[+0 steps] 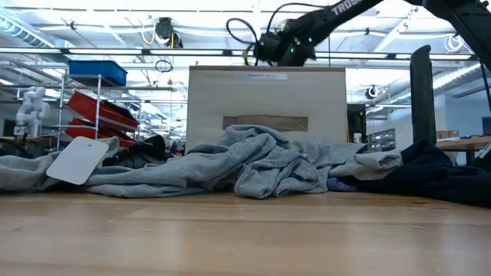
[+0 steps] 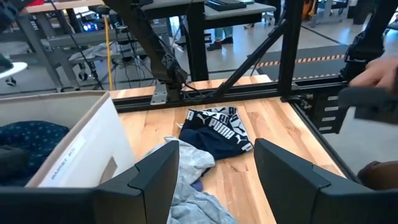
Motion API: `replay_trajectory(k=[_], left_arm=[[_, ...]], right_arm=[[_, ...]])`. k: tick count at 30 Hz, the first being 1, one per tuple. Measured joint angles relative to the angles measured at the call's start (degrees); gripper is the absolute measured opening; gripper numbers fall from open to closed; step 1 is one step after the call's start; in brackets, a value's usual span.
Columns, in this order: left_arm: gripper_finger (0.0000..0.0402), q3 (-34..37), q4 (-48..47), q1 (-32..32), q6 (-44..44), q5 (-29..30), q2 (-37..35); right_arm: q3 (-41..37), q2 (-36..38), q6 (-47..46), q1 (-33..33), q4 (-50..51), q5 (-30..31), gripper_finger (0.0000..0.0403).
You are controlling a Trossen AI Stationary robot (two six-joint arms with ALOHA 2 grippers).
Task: Sort clothes
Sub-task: Put the blue polo shirt into the laundry organizer, then put the gray shirt into the laundry organizer
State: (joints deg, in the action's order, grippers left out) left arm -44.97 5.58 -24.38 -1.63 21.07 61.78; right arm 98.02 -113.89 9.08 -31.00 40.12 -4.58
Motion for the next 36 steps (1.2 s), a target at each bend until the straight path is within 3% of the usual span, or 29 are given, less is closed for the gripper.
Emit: replay_trajectory(k=[10,21,26,32,36], left_arm=[[0.0219,-0.02,0.0,0.04,-1.75,-0.01,0.01],[0.0219,-1.96,0.13,0.04,-1.79,0.26,-0.96],[0.0219,-2.14,-0.3,0.04,-2.66,1.27,-2.39],[0.0219,-2.14,-0.83,0.08,-3.69,8.69,-4.42],[0.0219,-2.14,-5.39,0.03,-3.79,8.98,-6.33]], right_arm=[[16.11,0.0,-0.94,1.01,13.78,0.02,0.0216],[36.27,0.13,-3.97,1.14,30.71,-0.12,0.0236],[36.39,2.13,-4.36,1.46,35.05,-1.34,0.0236],[36.39,4.78,-4.46,2.56,41.39,-4.7,0.0236],[36.37,6.87,-3.31,4.51,45.47,-4.74,0.0236]])
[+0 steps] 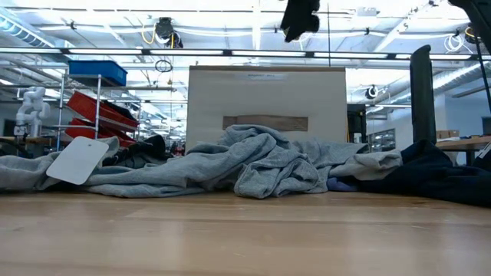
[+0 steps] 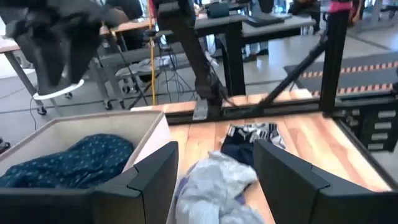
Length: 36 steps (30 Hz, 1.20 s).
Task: Sort clothes
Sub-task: Put the gray shirt into the laundry organizer
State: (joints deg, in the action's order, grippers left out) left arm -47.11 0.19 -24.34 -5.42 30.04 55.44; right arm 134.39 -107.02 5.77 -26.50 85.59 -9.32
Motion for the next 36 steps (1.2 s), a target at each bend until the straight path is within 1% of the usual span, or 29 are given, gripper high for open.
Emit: replay_trajectory(k=[6,13,17,23,24,27,33,36], left_arm=[[0.0219,0.0,-6.19,-0.04,0.64,0.01,-4.53],[0.0219,1.07,-12.26,-0.06,4.14,0.03,-9.95],[0.0219,2.79,-14.52,-0.04,5.15,0.63,-12.31],[0.0219,5.0,-14.56,-0.04,6.2,2.24,-14.35],[0.0219,5.26,-14.56,-0.04,6.22,2.68,-14.61],[0.0219,5.44,-14.61,-0.04,6.25,3.59,-15.09],[0.0219,5.44,-14.48,-0.04,6.59,3.69,-15.22],[0.0219,5.44,-14.47,-0.04,6.59,3.69,-15.22]], right_arm=[[0.0,4.56,-0.4,3.59,2.02,0.07,0.0236],[0.0,11.11,-2.22,9.59,3.64,0.04,0.0236],[-0.02,15.03,-4.52,14.27,4.12,0.15,0.0236],[-0.02,19.65,-8.39,22.84,4.13,0.81,0.0236],[-0.02,20.18,-9.0,24.36,4.12,1.47,0.0236],[-0.02,21.59,-10.44,28.96,4.14,5.94,0.0236],[-0.05,22.61,-14.24,37.12,4.42,13.55,0.0236],[-1.53,22.91,-16.03,41.24,4.38,16.61,0.0236]])
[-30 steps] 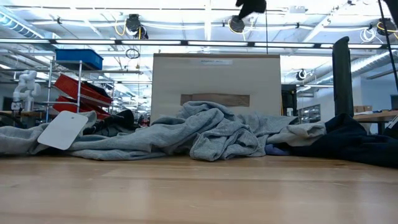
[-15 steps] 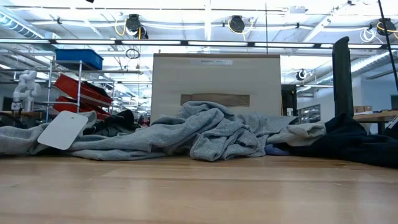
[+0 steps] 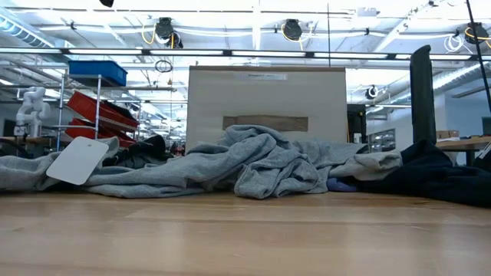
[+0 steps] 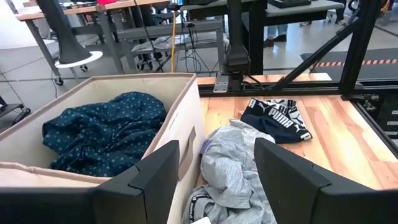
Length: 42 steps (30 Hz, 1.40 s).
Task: Sort clothes
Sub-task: Put the gray shirt into the laundry organizer
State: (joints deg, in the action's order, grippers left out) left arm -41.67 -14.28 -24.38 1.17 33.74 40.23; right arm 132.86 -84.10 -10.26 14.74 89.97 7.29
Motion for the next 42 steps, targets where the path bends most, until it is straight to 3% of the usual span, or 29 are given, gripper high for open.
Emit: replay_trajectory(k=[6,12,19,25,33,42], left_arm=[[0.0219,0.0,-0.02,0.0,0.0,0.0,0.02],[0.0219,0.0,0.0,0.0,0.0,0.0,0.02],[0.0219,0.0,0.0,0.02,1.66,-0.96,0.1],[0.0219,0.0,-0.27,0.0,7.28,-9.21,2.57],[0.0219,0.05,0.0,-0.02,10.43,-11.03,12.17],[0.0219,0.07,1.17,0.0,6.65,-10.07,18.94]], right_arm=[[-9.67,2.48,-4.4,7.87,-2.86,9.57,0.0235],[-26.96,9.11,-6.45,13.0,-12.38,13.96,0.0235],[-52.92,21.71,-8.59,14.4,-31.99,14.18,0.0235],[-73.63,29.07,-6.01,13.48,-55.22,16.88,0.0235],[-92.07,26.75,-3.63,10.79,-82.2,16.63,0.0235],[-94.51,15.58,-0.65,9.28,-95.07,16.61,0.0235]])
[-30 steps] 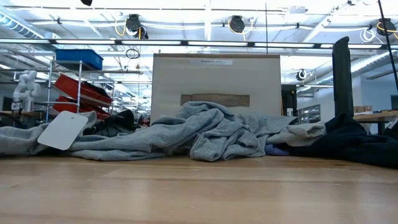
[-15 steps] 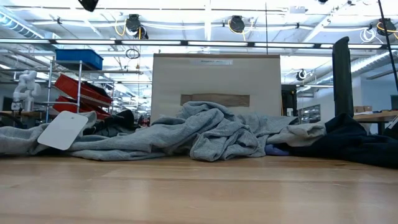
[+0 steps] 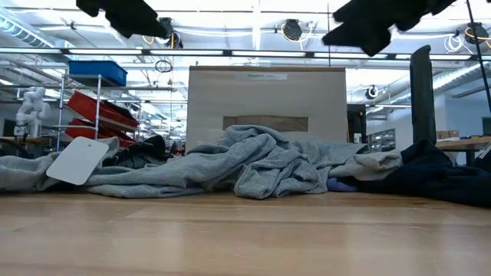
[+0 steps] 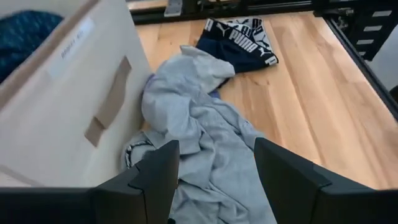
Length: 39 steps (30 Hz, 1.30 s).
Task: Sort clothes
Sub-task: Put the gray shirt into the laundry organizer
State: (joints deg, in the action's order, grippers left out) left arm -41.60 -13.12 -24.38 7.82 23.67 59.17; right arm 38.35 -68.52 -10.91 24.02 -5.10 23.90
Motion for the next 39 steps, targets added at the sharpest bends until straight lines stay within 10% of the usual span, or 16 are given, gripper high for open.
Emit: replay_trajectory(k=[18,39], left_arm=[[0.0219,18.51,20.51,0.01,-3.68,2.35,-19.9],[0.0219,19.54,27.92,0.0,-3.72,1.85,-17.56]], right_arm=[[0.0,-17.59,-1.14,-5.33,-11.68,0.75,0.0235],[1.26,-28.7,-4.73,-7.09,-17.8,11.74,0.0224]])
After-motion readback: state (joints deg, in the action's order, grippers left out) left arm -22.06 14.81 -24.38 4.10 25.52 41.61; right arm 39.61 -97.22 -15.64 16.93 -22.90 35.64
